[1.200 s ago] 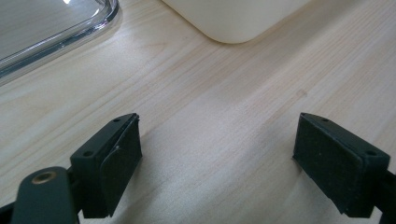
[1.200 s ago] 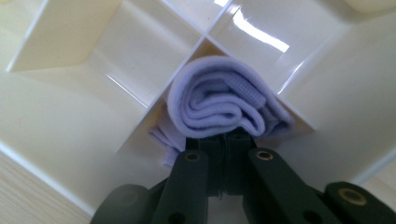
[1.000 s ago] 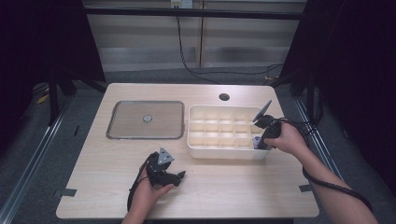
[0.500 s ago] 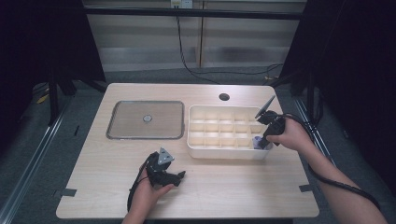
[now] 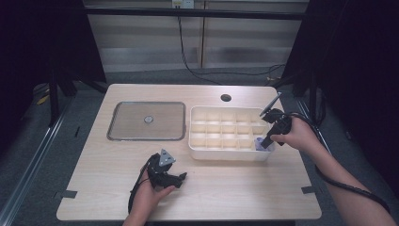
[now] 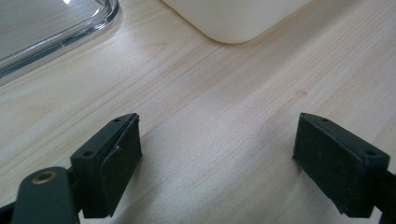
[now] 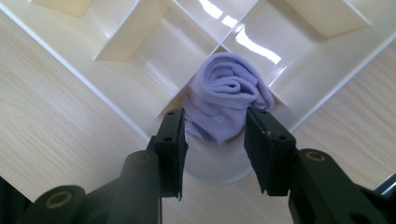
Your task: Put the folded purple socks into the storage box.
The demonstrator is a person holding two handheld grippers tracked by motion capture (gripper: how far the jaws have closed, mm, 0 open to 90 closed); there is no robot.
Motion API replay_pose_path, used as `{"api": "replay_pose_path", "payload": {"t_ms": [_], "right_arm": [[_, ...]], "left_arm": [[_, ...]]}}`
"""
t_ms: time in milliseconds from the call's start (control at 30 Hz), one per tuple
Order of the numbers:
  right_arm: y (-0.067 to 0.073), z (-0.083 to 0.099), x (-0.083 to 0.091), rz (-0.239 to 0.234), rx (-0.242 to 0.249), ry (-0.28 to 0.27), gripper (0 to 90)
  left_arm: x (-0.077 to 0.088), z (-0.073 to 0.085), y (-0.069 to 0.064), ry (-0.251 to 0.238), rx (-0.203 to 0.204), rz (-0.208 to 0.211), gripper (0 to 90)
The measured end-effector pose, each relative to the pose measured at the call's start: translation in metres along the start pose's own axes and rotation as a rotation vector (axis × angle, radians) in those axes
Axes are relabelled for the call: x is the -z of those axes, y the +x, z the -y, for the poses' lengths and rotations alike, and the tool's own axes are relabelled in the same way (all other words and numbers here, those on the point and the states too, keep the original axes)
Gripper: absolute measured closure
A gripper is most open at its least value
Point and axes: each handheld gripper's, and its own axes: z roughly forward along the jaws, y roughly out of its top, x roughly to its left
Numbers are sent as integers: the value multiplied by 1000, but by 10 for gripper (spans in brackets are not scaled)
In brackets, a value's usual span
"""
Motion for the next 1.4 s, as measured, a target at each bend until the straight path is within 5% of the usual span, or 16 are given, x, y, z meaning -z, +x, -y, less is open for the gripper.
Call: {"api": "replay_pose_path", "payload": {"t_ms": [667, 1400], "right_arm": [[7, 0, 12, -2, 19, -6, 488], [26, 3, 16, 0, 92, -29, 373]], "left_arm": [[0, 0, 0, 0, 0, 0, 147], [0, 0, 0, 0, 0, 0, 147]]}}
